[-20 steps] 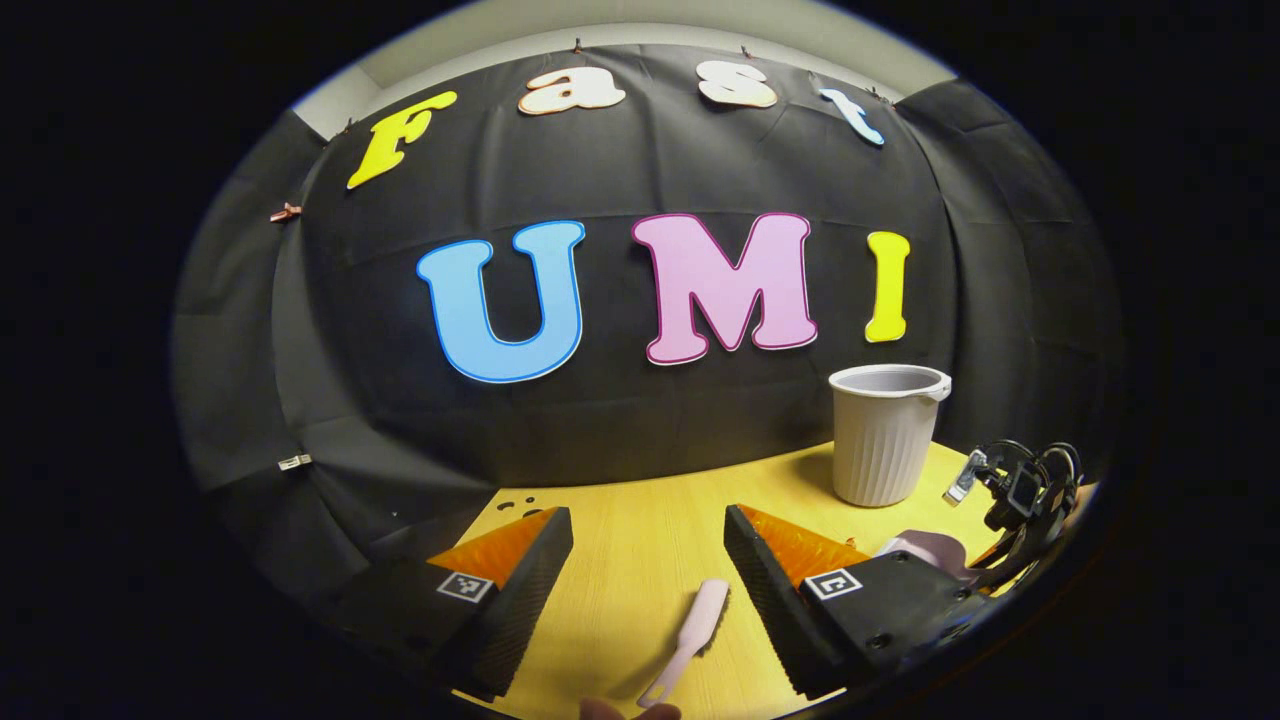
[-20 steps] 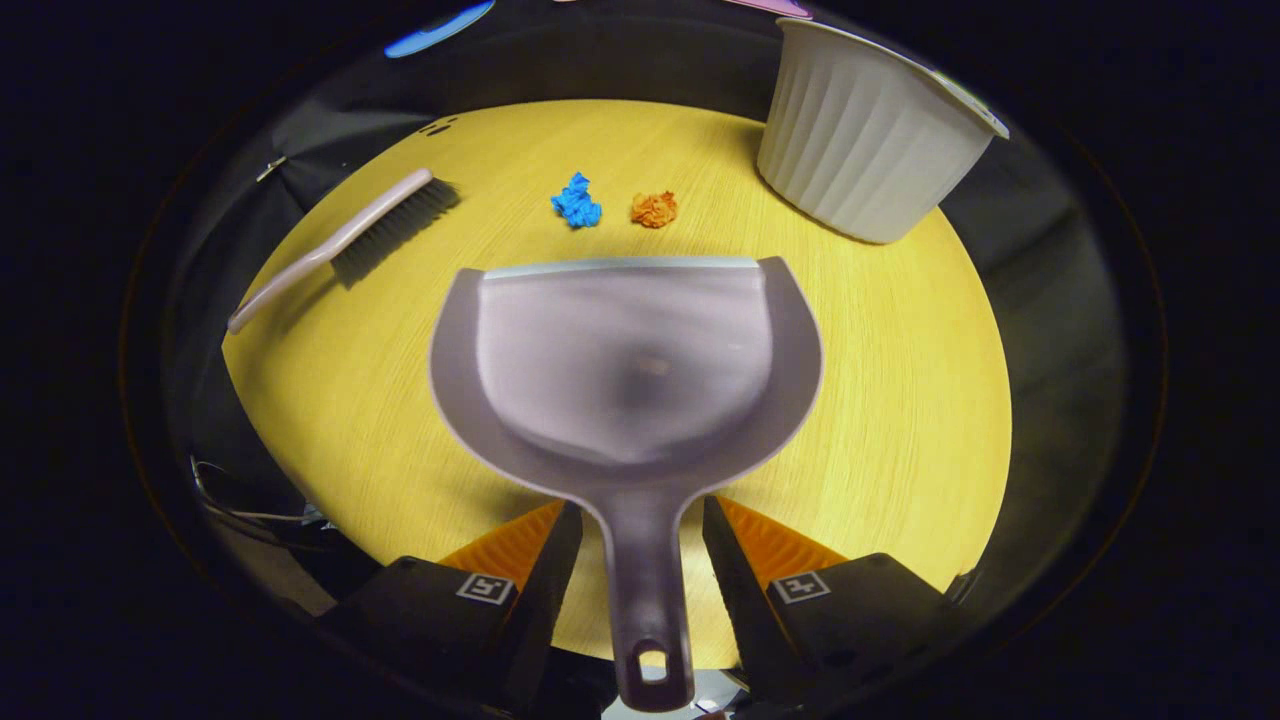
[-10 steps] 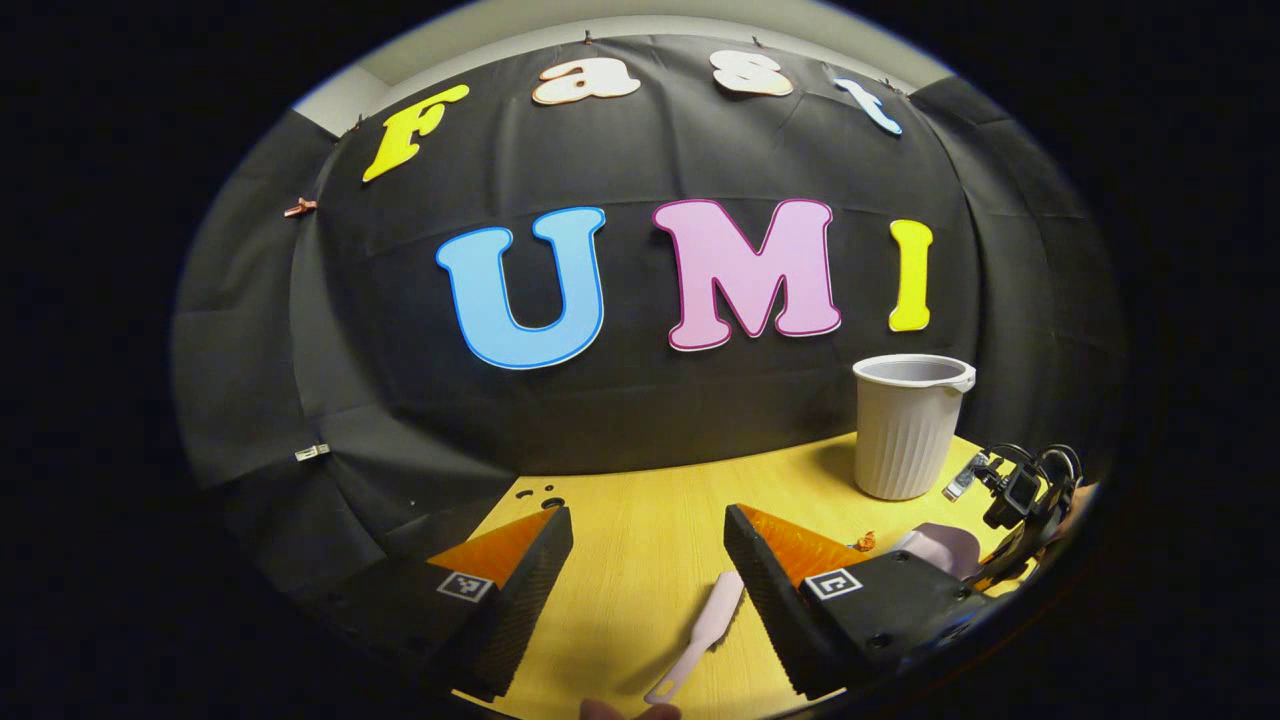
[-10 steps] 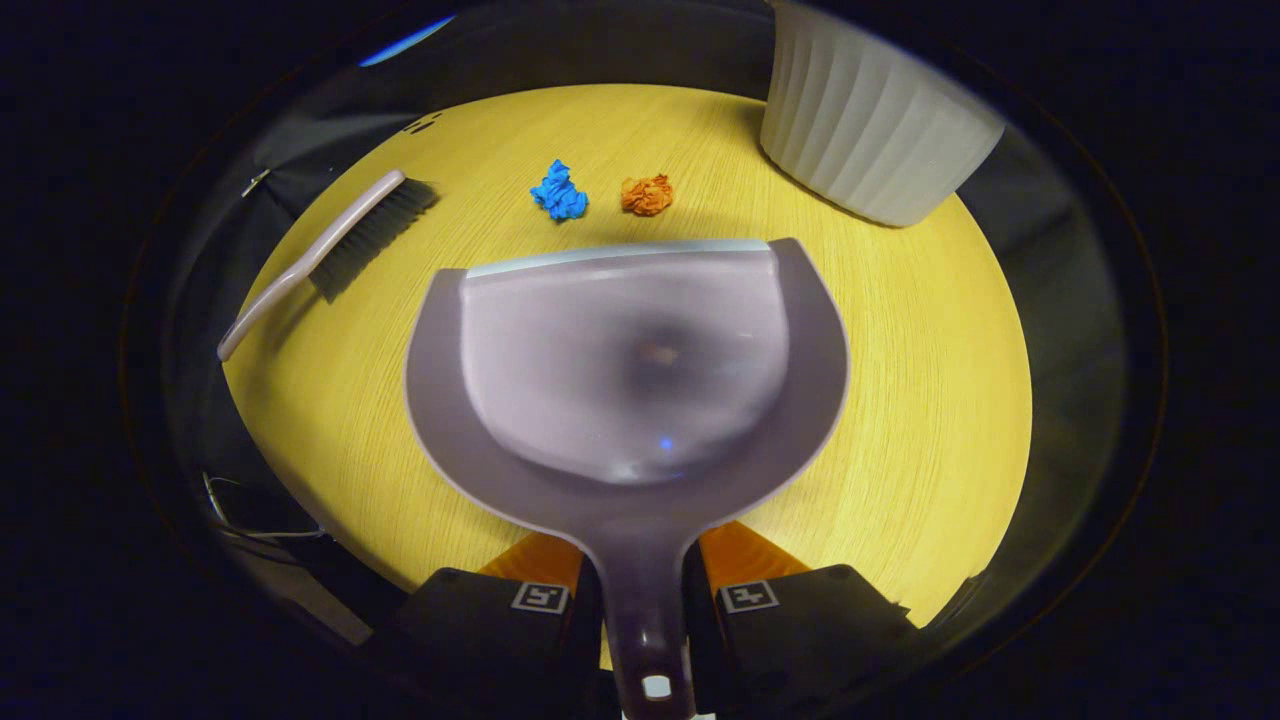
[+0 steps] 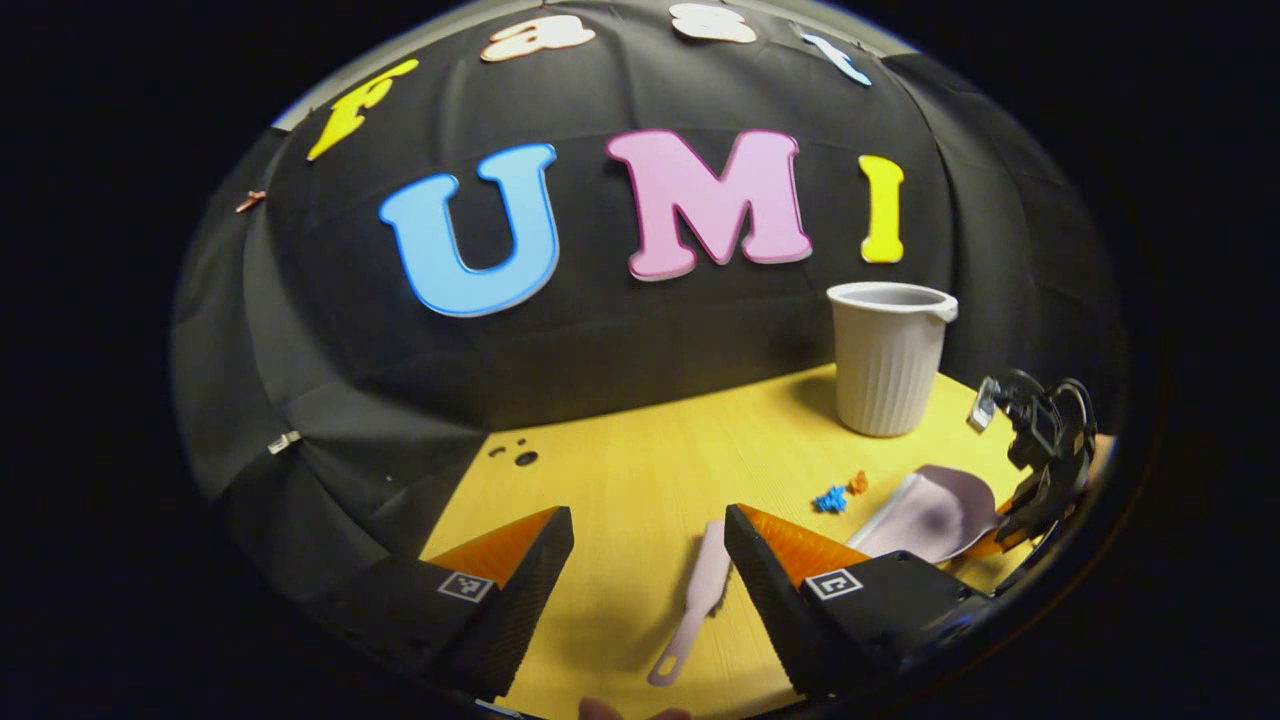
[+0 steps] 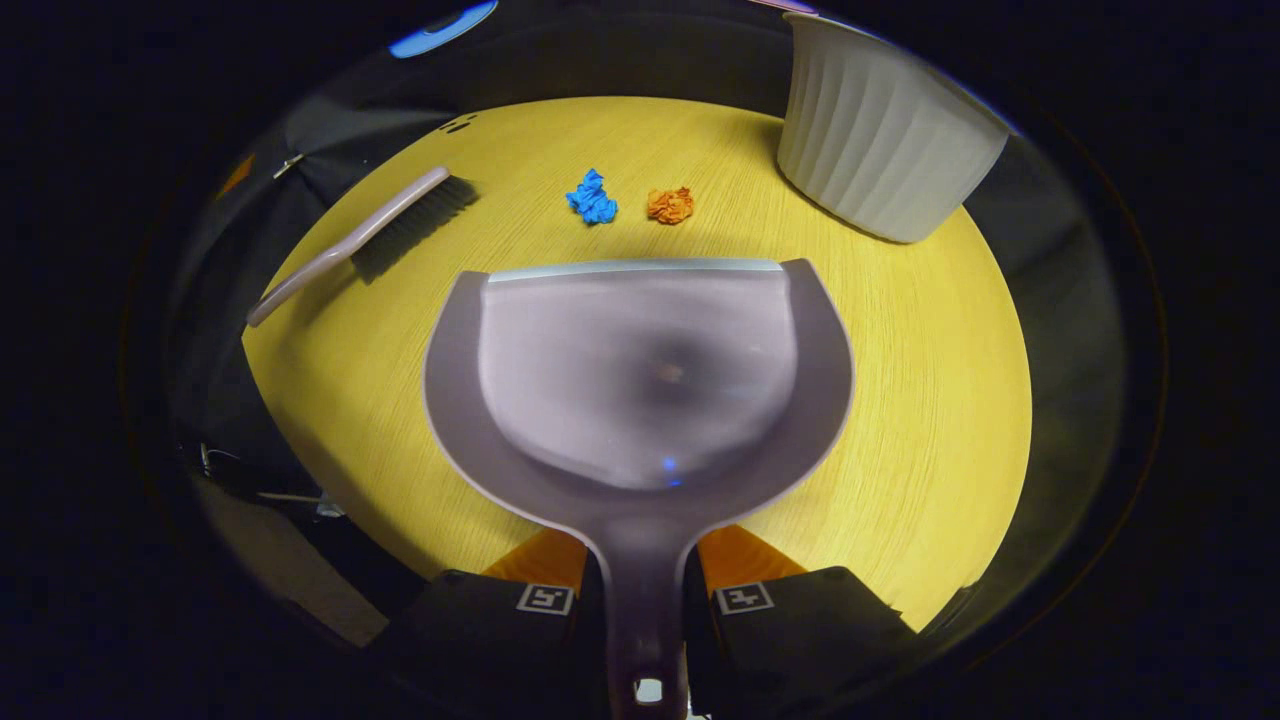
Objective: Pick up the small broom and dustpan from the desktop, sweep the trash into the dustpan with the broom, and then empty the trash into the garbage bin.
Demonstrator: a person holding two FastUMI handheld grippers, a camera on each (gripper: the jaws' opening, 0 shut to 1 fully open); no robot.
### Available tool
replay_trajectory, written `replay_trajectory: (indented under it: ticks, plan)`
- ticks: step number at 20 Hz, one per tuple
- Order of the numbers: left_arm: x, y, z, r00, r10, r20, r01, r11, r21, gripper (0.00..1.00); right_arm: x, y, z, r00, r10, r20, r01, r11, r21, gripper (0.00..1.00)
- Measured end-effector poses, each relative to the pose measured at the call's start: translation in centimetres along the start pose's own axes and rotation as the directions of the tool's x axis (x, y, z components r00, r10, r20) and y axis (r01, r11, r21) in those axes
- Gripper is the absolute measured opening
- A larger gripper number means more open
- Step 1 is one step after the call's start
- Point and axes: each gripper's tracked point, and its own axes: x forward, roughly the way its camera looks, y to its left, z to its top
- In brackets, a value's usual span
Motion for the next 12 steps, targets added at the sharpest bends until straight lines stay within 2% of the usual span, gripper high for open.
replay_trajectory:
  ticks: [3, 6, 8, 9, 11, 12]
  plan:
    - [1.7, -1.8, -4.1, 0.978, -0.129, -0.162, 0.133, 0.991, 0.015, 0.96, -1.5, -0.1, -0.5, 1.0, -0.001, 0.022, 0.001, 1.0, -0.028, 0.37]
    - [3.4, -2.8, -8.5, 0.92, -0.226, -0.321, 0.241, 0.97, 0.009, 0.94, -3.0, -0.2, -0.9, 0.999, -0.006, 0.04, 0.008, 0.999, -0.048, 0.36]
    - [4.4, -2.8, -11.1, 0.877, -0.243, -0.414, 0.273, 0.962, 0.016, 0.93, -3.8, -0.3, -0.7, 0.997, -0.02, 0.07, 0.024, 0.998, -0.052, 0.4]
    - [5.1, -2.6, -12.2, 0.864, -0.233, -0.447, 0.272, 0.962, 0.025, 0.92, -4.2, -0.4, -0.5, 0.996, -0.027, 0.087, 0.031, 0.998, -0.05, 0.36]
    - [6.3, -2.3, -13.4, 0.847, -0.218, -0.485, 0.27, 0.962, 0.038, 0.89, -5.0, -0.6, -0.7, 0.994, -0.033, 0.101, 0.036, 0.999, -0.033, 0.4]
    - [7.0, -2.4, -14.2, 0.838, -0.217, -0.501, 0.272, 0.961, 0.039, 0.89, -5.3, -0.7, -0.8, 0.994, -0.037, 0.102, 0.039, 0.999, -0.026, 0.36]
